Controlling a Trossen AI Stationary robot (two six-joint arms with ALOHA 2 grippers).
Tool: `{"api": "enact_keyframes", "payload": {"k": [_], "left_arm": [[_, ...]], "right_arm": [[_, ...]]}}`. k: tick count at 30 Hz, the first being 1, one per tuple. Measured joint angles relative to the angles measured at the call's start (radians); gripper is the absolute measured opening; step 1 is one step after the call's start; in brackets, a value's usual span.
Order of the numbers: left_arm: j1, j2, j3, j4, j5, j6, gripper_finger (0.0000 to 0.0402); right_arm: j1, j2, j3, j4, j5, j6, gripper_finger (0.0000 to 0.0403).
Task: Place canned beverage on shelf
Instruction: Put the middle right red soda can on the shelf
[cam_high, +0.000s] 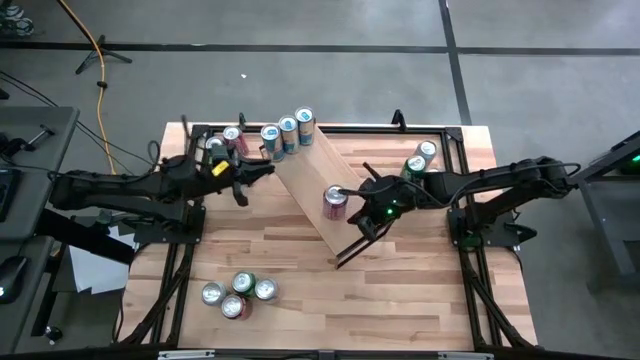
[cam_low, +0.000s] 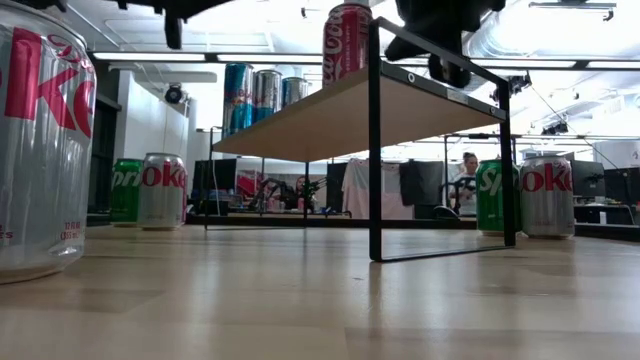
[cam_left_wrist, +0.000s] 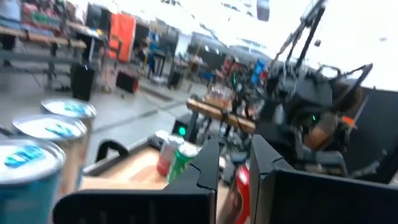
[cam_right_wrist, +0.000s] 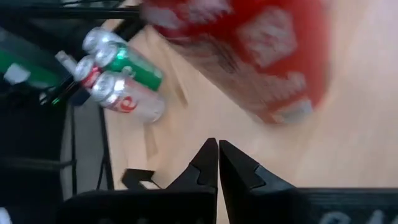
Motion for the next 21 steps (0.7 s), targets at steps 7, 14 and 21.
{"api": "enact_keyframes", "payload": {"k": [7,14,21], "left_arm": [[0.0,-0.116,0.0,0.001,-0.037,0.047,0.0],[0.0,-0.157,0.0,0.0,-0.045,0.048,0.0],[0.0,-0.158,0.0,-0.002,-0.046,0.048,0.0]], "right_arm": [[-0.04,0.043,0.002,0.086,-0.018,-0.068,0.0],[-0.086,0.119,0.042,0.116,-0.035,-0.172,0.0],[-0.138,0.237,0.167,0.112,-0.039,-0.323,0.0]]}}
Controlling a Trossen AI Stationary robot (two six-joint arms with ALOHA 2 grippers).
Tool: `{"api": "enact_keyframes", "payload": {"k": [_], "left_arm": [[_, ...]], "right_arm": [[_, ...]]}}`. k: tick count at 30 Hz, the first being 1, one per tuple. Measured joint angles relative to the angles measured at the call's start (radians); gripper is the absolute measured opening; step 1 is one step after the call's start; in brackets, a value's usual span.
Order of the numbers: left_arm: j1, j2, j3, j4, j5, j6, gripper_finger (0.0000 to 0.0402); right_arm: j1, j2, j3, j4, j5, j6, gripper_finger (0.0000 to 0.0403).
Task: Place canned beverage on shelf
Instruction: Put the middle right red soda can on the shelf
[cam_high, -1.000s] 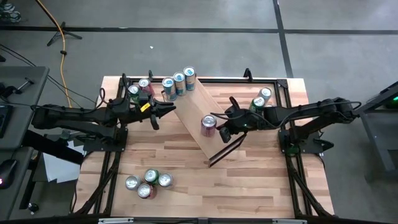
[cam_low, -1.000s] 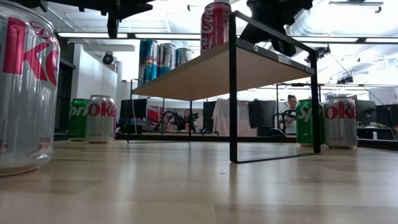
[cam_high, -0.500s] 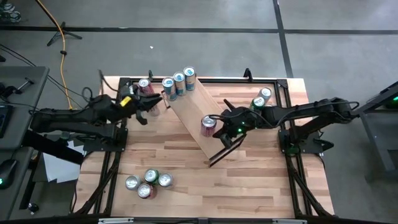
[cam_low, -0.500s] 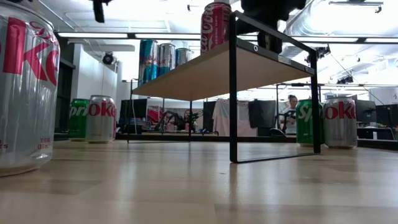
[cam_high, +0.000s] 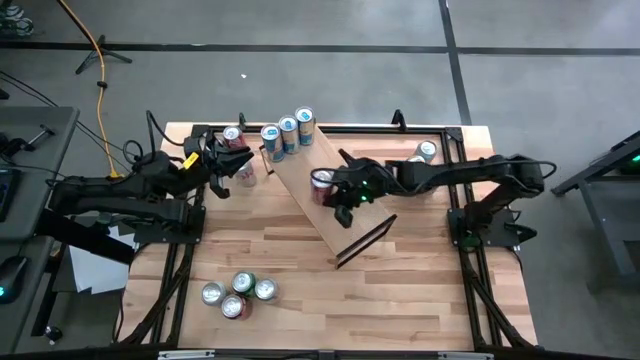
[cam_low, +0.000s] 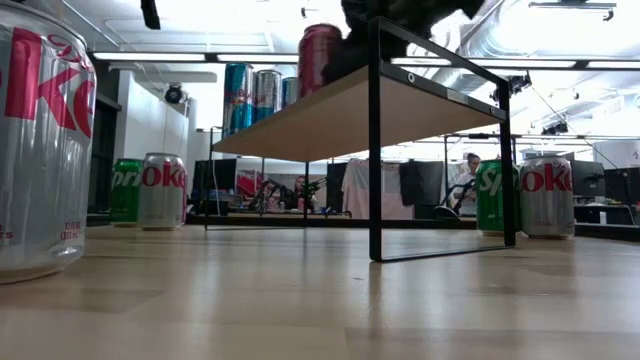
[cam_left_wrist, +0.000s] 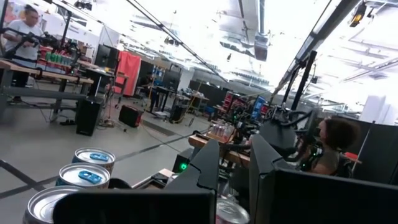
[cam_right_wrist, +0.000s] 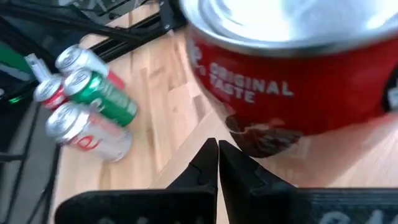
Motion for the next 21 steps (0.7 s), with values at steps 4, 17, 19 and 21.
{"api": "enact_keyframes", "payload": {"k": [4,17,19,21], "left_arm": [[0.0,0.0,0.0,0.0,0.0,0.0,0.0],[0.0,0.0,0.0,0.0,0.0,0.028,0.0],[0.0,0.0,0.0,0.0,0.0,0.033,0.0],[0.0,0.0,0.0,0.0,0.0,0.033,0.0]], "right_arm": [[-0.032,0.056,0.07,-0.005,-0.011,-0.067,0.0],[-0.062,0.052,0.154,-0.369,0.072,-0.207,0.0],[-0.063,0.053,0.154,-0.37,0.109,-0.192,0.0],[-0.063,0.054,0.154,-0.335,0.113,-0.192,0.0]]}}
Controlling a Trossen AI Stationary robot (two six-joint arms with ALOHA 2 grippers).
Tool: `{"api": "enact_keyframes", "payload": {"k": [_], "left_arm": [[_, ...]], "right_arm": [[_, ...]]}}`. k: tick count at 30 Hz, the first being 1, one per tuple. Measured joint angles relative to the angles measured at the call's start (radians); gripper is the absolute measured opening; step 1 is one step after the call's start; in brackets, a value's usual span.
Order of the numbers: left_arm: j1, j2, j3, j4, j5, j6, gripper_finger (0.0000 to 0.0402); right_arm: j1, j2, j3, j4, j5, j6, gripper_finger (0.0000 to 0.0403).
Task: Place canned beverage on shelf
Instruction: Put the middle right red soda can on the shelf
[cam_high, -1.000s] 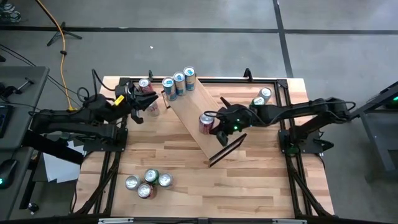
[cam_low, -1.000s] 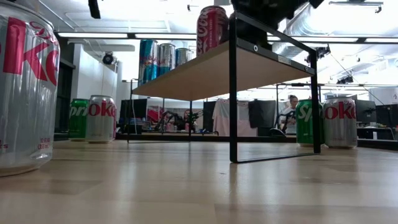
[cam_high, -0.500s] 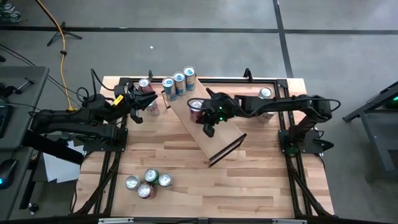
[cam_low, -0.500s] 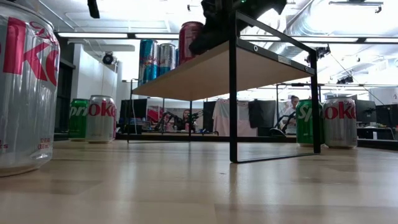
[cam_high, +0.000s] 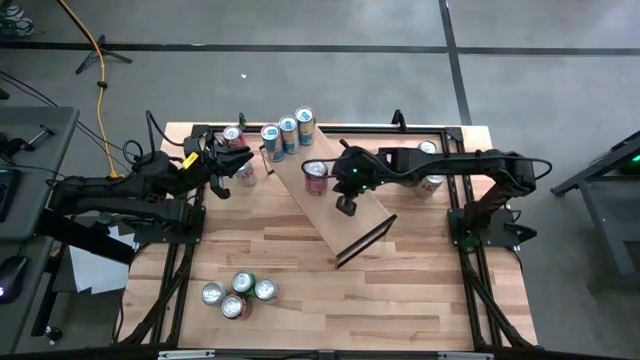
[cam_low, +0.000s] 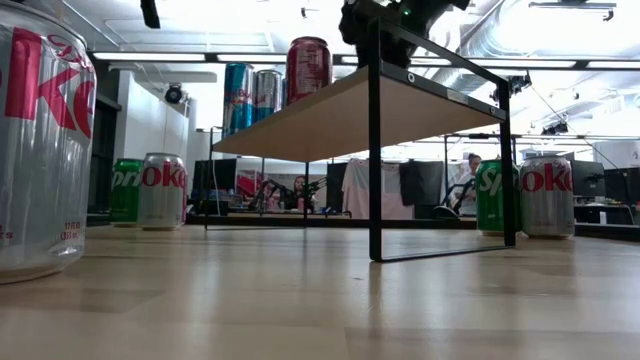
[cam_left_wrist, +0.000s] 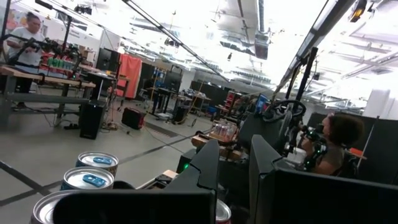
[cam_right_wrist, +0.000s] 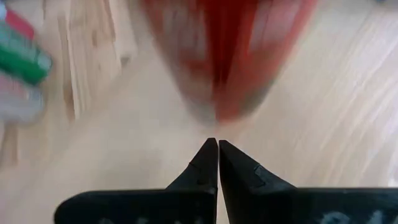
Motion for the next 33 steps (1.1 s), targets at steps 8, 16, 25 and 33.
{"api": "enact_keyframes", "payload": {"k": [8,16,25,33], "left_arm": [[0.0,0.0,0.0,0.0,0.0,0.0,0.0],[0.0,0.0,0.0,0.0,0.0,0.0,0.0001],[0.0,-0.002,0.0,0.001,0.0,0.002,0.0],[0.0,-0.002,0.0,0.0,0.0,0.011,0.0]], "right_arm": [[-0.013,0.005,0.001,0.129,0.085,0.023,0.0],[-0.046,0.037,0.001,0.276,0.086,0.031,0.0],[-0.065,0.06,0.0,0.278,0.066,0.056,0.0],[-0.046,0.069,-0.001,0.216,-0.135,0.134,0.0]]}}
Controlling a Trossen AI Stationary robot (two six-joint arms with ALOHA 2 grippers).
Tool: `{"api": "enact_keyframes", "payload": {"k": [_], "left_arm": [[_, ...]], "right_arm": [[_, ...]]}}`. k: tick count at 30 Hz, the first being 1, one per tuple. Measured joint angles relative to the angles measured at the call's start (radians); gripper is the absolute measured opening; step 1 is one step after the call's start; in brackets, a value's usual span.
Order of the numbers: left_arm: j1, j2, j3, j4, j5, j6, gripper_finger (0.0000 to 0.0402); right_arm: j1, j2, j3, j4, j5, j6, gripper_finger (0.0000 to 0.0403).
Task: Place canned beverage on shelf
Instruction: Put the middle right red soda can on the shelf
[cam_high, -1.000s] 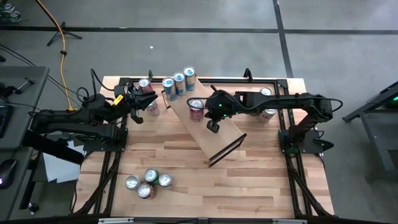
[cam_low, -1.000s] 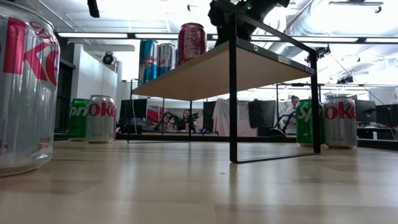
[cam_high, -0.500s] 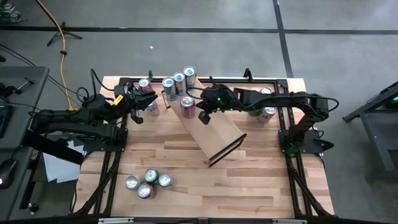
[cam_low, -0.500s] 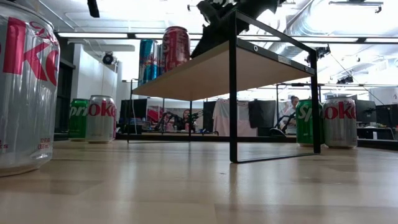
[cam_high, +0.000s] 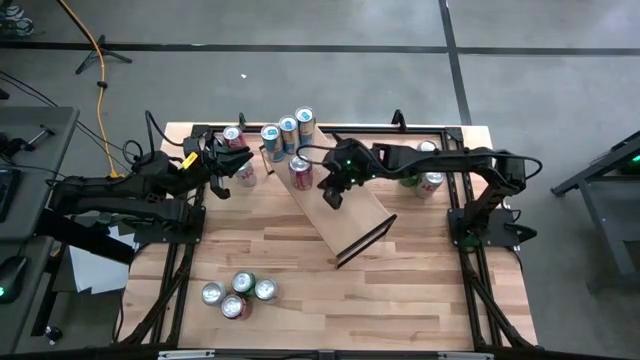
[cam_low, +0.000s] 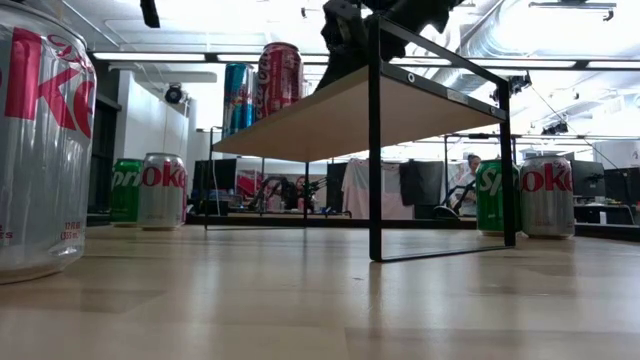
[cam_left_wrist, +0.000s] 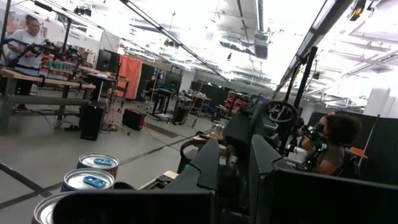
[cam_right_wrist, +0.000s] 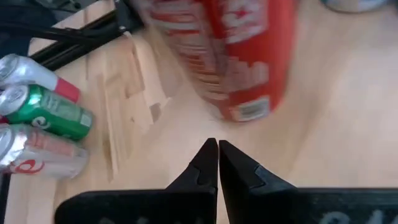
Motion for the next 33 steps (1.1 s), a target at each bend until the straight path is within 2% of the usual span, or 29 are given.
{"api": "enact_keyframes", "payload": {"k": [7,11,23,28,33], "left_arm": [[0.0,0.0,0.0,0.0,0.0,0.002,0.0],[0.0,0.0,0.0,0.0,0.0,0.002,0.0],[0.0,0.0,0.0,0.001,-0.002,0.007,0.0],[0.0,0.0,0.0,0.001,-0.004,0.007,0.0],[0.0,0.0,0.0,0.001,-0.013,0.008,0.0]], "right_arm": [[0.018,0.033,0.0,0.152,0.013,0.033,0.0],[0.01,0.04,0.0,0.194,0.056,0.026,0.0],[-0.026,0.092,0.0,0.387,0.012,0.07,0.0],[-0.016,0.104,0.0,0.392,-0.003,0.052,0.0],[-0.011,0.058,0.0,0.321,0.004,-0.017,0.0]]}}
